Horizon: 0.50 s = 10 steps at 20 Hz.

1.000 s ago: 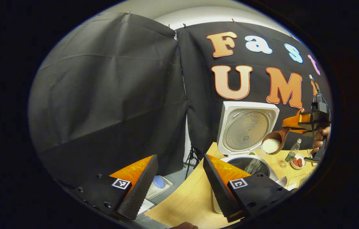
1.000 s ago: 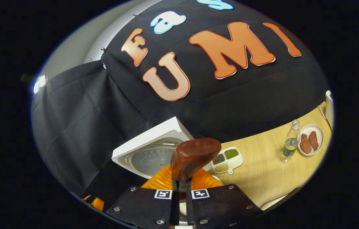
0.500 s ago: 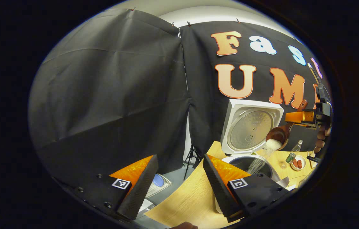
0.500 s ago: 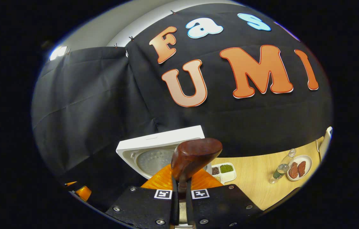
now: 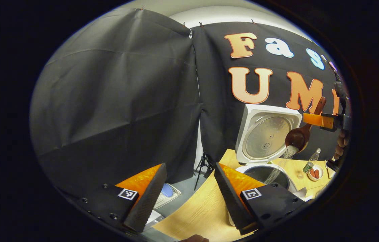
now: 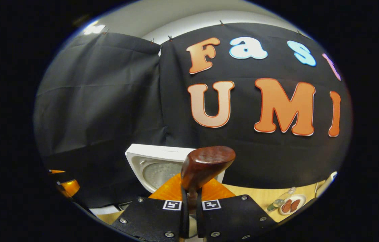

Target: Close the left gripper, press the button to open the rice cooker; take a wooden spoon from the chopstick holder with the right hand, scoop a spoonful of rice and pour it into the rice cooker, then put the wooden spoon back into the chopstick holder.

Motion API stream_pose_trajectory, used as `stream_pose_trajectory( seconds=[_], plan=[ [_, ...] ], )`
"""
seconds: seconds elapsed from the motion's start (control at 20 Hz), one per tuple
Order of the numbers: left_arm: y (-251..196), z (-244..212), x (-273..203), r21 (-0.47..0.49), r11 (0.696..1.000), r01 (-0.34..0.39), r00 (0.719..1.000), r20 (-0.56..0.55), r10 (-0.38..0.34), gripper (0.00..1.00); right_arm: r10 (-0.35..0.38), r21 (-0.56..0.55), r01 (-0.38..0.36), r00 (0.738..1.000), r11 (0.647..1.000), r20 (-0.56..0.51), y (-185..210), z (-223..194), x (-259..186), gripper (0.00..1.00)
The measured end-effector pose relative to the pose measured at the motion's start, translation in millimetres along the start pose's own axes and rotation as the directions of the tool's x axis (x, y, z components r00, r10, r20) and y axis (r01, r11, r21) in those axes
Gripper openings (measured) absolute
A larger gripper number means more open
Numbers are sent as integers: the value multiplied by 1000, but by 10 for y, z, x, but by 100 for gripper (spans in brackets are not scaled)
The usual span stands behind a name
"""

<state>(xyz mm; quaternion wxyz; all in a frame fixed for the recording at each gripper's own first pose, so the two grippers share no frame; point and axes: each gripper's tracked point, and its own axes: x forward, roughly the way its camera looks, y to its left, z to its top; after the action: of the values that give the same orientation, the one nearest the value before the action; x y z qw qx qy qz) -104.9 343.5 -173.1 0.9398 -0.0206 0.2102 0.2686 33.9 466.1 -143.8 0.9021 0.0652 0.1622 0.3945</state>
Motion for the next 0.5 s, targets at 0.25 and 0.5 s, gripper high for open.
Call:
stream_pose_trajectory(
  seconds=[0.25,0.5],
  plan=[
    [-5,1,-17,-2,1000,-10,1000,-2,10,97,55,-205,-35,994,978,89,179,216,-74,8],
    [-102,13,-97,-1,1000,-14,1000,3,14,97,98,-221,-76,991,972,88,218,189,-128,8]
  ],
)
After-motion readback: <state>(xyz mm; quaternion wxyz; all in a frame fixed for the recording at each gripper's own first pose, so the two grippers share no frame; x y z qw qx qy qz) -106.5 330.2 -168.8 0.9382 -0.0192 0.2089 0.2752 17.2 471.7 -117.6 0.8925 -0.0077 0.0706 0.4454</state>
